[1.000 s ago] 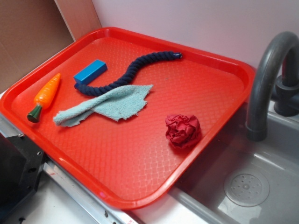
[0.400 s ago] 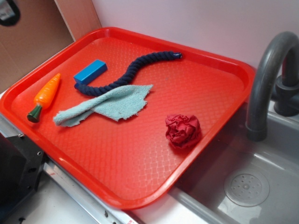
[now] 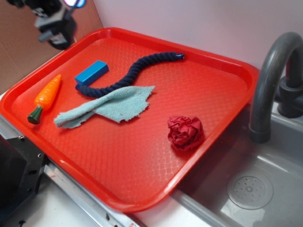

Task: Grab the red paper.

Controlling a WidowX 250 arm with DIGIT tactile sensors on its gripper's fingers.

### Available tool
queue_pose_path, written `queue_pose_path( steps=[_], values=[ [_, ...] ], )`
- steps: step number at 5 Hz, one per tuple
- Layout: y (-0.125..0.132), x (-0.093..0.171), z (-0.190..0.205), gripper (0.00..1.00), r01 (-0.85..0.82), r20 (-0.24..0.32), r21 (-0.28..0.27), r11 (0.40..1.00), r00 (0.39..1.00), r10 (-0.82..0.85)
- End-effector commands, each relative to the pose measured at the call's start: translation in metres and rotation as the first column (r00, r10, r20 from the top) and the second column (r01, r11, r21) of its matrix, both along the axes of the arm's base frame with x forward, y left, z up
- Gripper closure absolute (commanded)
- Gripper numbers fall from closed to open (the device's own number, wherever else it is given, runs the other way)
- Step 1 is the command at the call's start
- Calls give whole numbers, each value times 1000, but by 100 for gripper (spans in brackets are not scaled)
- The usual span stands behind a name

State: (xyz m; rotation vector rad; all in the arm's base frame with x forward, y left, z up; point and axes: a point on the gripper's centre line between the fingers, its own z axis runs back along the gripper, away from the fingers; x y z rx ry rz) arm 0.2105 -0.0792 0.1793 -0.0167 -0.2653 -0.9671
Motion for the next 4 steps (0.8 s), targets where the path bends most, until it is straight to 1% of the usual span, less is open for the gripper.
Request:
queue_pose_path(
  steps=[1, 2, 3, 4],
  values=[
    [-46, 22, -34, 0, 307, -14, -10, 952, 952, -307],
    [-64, 26, -59, 0, 411, -66, -82, 908, 907, -417],
    [-97, 13, -77, 0, 466, -140, -123, 876, 866, -480],
    [-120, 2, -94, 0, 492, -192, -121, 862, 841, -506]
  ],
)
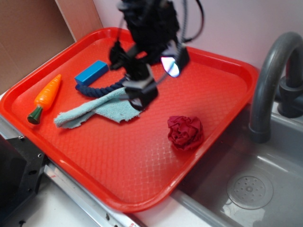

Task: Grab the red paper.

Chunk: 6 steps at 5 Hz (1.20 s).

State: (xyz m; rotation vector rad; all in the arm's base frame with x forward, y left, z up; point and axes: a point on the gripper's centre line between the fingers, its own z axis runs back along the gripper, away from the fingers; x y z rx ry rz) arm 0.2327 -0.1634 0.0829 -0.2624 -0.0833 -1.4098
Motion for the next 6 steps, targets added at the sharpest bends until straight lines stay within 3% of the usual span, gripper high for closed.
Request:
queue_pose_path(
  steps=[1, 3, 5, 6],
  values=[
    [-46, -22, -12, 0, 59, -31, 36, 998, 998, -58],
    [-45, -22, -32, 0, -8, -48, 150, 989, 999, 15],
    [-22, -27, -51, 5, -53, -89, 151, 987, 994, 67],
    [-15, -24, -51, 100, -63, -85, 171, 983, 993, 78]
  ],
)
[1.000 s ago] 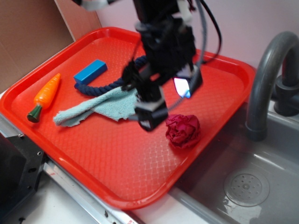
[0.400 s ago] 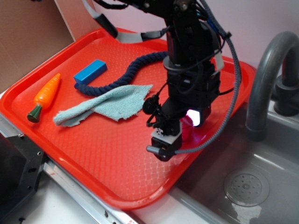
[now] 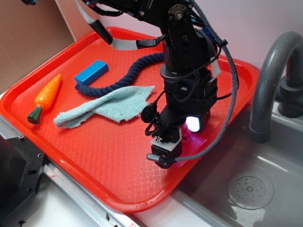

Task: Grab the red paper.

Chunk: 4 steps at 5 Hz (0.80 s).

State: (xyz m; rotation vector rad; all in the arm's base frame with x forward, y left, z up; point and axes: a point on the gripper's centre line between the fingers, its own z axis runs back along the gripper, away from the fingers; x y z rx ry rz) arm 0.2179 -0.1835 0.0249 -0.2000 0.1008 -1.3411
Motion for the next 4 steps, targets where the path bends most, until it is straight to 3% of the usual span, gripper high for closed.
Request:
queue_pose_path(
  steps=[1, 2, 3, 4],
  values=[
    [10, -9, 7, 100, -23, 14, 17, 1000, 1000, 23],
    [12, -6, 8, 100, -22, 26, 20, 1000, 999, 21],
    [19, 4, 38, 100, -101, 84, 16, 995, 991, 99],
    [51, 14, 88, 100, -344, 186, -3, 939, 922, 339]
  ],
)
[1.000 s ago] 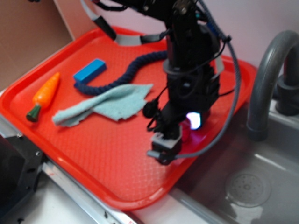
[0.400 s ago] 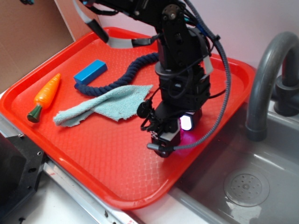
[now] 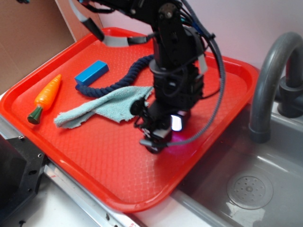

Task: Grab the red paper.

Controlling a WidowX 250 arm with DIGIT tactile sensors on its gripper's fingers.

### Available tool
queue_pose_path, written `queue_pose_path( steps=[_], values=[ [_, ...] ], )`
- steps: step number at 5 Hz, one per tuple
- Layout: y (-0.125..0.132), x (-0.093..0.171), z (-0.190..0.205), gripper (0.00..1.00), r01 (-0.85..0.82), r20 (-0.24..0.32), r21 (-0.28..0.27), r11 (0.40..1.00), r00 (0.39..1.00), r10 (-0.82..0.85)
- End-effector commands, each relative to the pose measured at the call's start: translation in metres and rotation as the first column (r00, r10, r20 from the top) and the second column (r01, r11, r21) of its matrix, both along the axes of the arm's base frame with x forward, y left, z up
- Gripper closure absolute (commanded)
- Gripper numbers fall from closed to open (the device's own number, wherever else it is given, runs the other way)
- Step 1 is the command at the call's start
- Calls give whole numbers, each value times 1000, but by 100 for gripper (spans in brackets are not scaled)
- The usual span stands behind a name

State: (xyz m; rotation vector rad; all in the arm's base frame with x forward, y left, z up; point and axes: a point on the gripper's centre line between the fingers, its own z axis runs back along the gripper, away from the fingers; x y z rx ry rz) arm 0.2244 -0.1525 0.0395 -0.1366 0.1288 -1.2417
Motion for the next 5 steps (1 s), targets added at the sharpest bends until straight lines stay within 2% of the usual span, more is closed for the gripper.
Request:
queue_pose_path(
  steps=[1, 2, 3, 4, 5],
  values=[
    [62, -3, 123, 100, -473, 183, -89, 877, 858, 481],
    [99, -35, 173, 100, -674, 180, -105, 731, 710, 680],
    [118, -67, 208, 100, -831, 186, -128, 541, 516, 836],
    [103, -46, 193, 100, -945, 176, -61, 320, 306, 936],
    [103, -46, 193, 0, -945, 176, -61, 320, 306, 936]
  ],
)
